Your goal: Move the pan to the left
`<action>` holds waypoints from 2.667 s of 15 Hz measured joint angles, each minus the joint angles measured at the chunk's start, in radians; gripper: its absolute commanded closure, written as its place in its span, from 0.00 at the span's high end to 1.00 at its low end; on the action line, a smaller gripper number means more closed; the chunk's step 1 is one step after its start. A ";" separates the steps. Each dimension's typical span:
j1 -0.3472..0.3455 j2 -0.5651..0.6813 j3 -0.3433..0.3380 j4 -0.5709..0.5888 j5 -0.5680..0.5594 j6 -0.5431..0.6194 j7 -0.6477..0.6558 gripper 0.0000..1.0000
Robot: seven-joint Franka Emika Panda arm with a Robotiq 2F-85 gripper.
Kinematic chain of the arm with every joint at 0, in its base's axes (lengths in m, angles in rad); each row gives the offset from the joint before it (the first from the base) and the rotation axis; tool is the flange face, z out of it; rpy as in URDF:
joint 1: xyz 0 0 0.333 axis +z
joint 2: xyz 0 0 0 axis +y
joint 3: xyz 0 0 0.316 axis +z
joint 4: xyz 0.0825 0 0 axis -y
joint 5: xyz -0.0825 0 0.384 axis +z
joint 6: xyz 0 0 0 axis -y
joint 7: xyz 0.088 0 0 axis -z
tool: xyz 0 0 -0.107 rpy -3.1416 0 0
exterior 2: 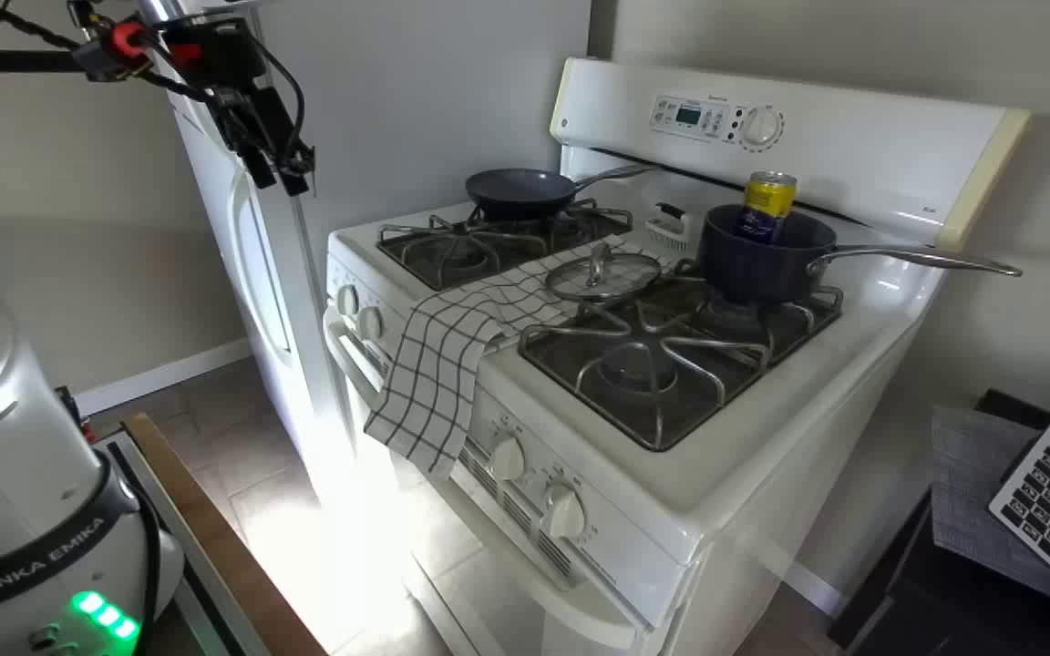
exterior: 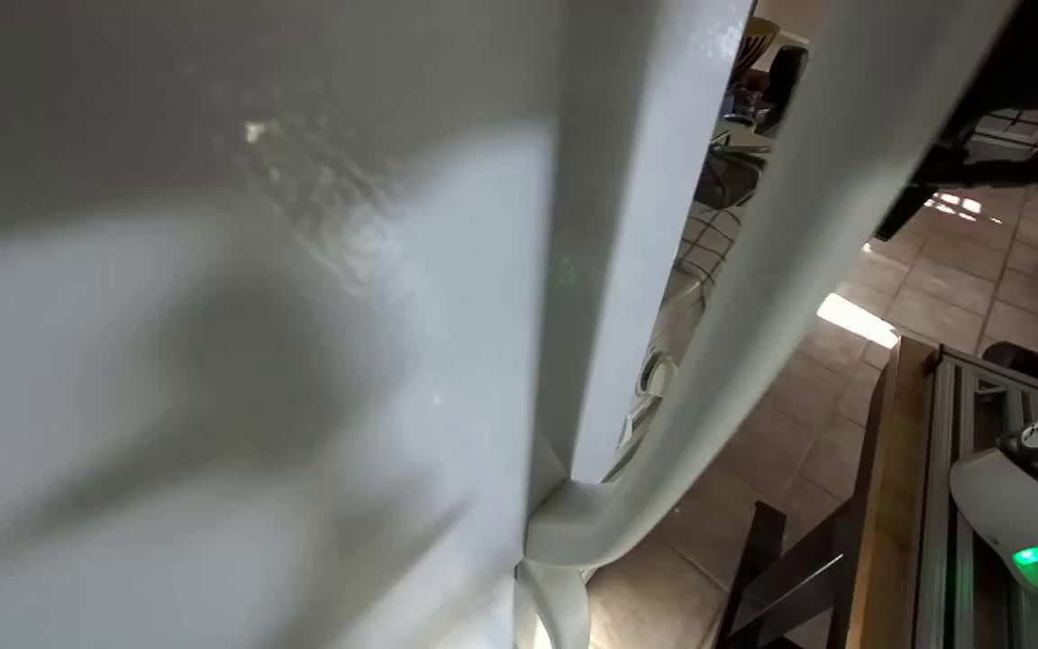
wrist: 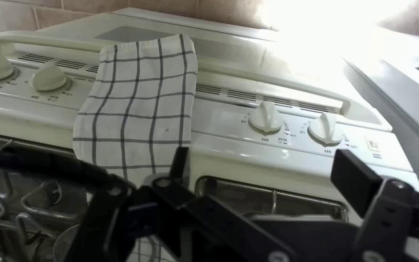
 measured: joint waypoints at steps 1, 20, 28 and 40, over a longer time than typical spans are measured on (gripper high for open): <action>0.000 0.000 0.000 0.000 0.000 0.000 0.000 1.00; 0.000 0.000 0.000 0.000 0.000 0.000 0.000 1.00; 0.000 0.000 0.000 0.000 0.000 0.000 0.000 1.00; -0.018 0.000 -0.096 0.036 -0.020 0.110 -0.078 1.00</action>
